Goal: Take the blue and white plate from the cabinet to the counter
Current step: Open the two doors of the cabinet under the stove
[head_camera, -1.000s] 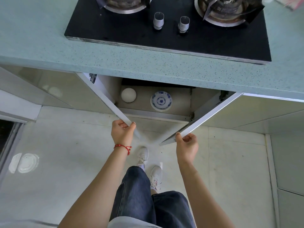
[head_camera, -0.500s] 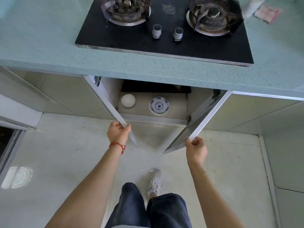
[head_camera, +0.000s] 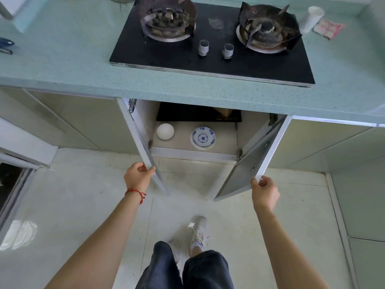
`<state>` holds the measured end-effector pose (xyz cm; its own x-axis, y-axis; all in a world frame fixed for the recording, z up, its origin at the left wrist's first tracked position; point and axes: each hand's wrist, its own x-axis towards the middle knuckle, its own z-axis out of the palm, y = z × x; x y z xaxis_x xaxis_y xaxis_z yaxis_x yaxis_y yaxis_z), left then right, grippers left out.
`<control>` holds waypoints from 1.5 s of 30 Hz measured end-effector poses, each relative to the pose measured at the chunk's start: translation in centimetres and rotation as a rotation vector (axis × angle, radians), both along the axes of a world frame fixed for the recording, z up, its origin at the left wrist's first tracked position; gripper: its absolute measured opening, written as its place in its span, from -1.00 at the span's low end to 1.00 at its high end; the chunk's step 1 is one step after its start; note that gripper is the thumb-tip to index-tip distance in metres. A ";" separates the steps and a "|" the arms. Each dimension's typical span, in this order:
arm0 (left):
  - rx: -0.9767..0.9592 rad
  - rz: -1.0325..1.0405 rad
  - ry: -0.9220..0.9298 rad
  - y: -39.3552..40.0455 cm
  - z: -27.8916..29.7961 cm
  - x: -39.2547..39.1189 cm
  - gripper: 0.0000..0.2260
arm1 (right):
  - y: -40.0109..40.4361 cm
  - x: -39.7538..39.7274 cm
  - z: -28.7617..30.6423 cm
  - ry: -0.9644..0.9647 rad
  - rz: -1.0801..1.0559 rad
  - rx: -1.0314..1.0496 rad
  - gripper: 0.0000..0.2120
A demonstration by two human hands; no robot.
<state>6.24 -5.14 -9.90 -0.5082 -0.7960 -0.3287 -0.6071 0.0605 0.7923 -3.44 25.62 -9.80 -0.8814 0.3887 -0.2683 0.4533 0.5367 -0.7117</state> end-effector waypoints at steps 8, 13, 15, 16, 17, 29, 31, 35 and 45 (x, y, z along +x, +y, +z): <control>-0.062 -0.035 -0.020 -1.2 0.0 2.1 -0.93 | 3.1 1.1 0.2 0.007 -0.060 0.049 -0.78; -0.100 -0.058 -0.017 -1.7 0.2 2.7 -0.92 | 3.8 1.5 0.6 0.013 -0.103 0.058 -0.77; -0.110 -0.064 -0.014 -1.9 0.2 3.1 -0.94 | 4.1 1.7 0.7 0.013 -0.116 0.058 -0.75; -0.114 -0.058 -0.012 -2.1 0.2 3.3 -0.94 | 4.2 1.9 0.8 0.010 -0.115 0.062 -0.74; -0.120 -0.048 -0.010 -2.3 0.1 3.6 -0.95 | 4.4 2.0 0.8 0.008 -0.112 0.066 -0.74; -0.184 0.107 -0.062 -5.0 -0.4 7.1 -0.88 | 6.0 2.8 1.2 -0.003 -0.190 0.104 -0.75; -0.180 0.126 -0.052 -5.1 -0.2 7.6 -0.89 | 6.3 3.2 1.1 -0.001 -0.227 0.108 -0.75; -0.150 0.207 -0.077 -4.4 0.2 8.7 -0.83 | 5.5 5.0 0.7 -0.048 -0.249 0.096 -0.68; -0.016 -0.275 -0.039 2.8 0.3 8.3 -0.68 | -3.0 9.9 0.7 -0.047 0.279 -0.061 -0.67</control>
